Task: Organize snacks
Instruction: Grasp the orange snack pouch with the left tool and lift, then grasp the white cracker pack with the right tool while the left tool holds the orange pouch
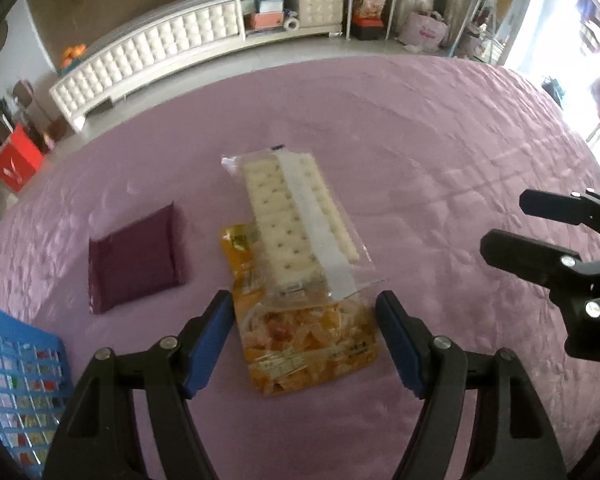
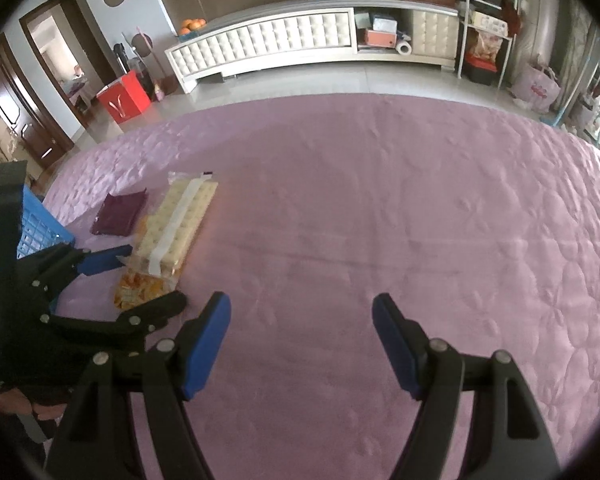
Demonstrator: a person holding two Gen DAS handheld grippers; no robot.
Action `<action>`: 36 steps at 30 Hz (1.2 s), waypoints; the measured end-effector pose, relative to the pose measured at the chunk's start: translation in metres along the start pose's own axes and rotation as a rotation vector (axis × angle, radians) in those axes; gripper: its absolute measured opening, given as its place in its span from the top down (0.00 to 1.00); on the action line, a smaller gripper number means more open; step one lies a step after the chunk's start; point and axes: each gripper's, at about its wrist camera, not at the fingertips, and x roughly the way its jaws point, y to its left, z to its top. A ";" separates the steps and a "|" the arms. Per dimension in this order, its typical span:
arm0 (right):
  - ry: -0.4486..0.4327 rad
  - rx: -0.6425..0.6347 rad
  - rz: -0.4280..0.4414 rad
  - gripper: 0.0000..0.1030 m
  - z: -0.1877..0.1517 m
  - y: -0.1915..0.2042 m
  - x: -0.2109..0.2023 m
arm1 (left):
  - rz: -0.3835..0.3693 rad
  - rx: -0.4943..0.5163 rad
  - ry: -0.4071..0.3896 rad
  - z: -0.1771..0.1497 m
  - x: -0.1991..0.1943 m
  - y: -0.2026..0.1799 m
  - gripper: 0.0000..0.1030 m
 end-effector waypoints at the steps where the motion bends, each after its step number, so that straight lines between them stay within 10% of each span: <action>1: 0.001 0.000 0.003 0.25 0.000 0.000 0.000 | 0.002 -0.003 0.000 0.002 0.001 -0.001 0.31; 7: -0.004 -0.003 0.010 0.25 -0.001 0.003 0.000 | -0.006 -0.083 0.033 0.013 0.006 0.003 0.43; 14: -0.014 -0.018 0.026 0.25 -0.001 0.015 -0.003 | -0.036 -0.064 0.042 0.011 0.000 -0.003 0.91; 26: -0.003 -0.039 0.060 0.25 0.002 0.036 -0.004 | -0.119 -0.124 -0.058 -0.023 -0.045 0.011 0.93; 36: 0.007 -0.037 0.074 0.12 0.034 0.074 0.010 | 0.055 -0.199 -0.223 -0.024 -0.090 0.052 0.93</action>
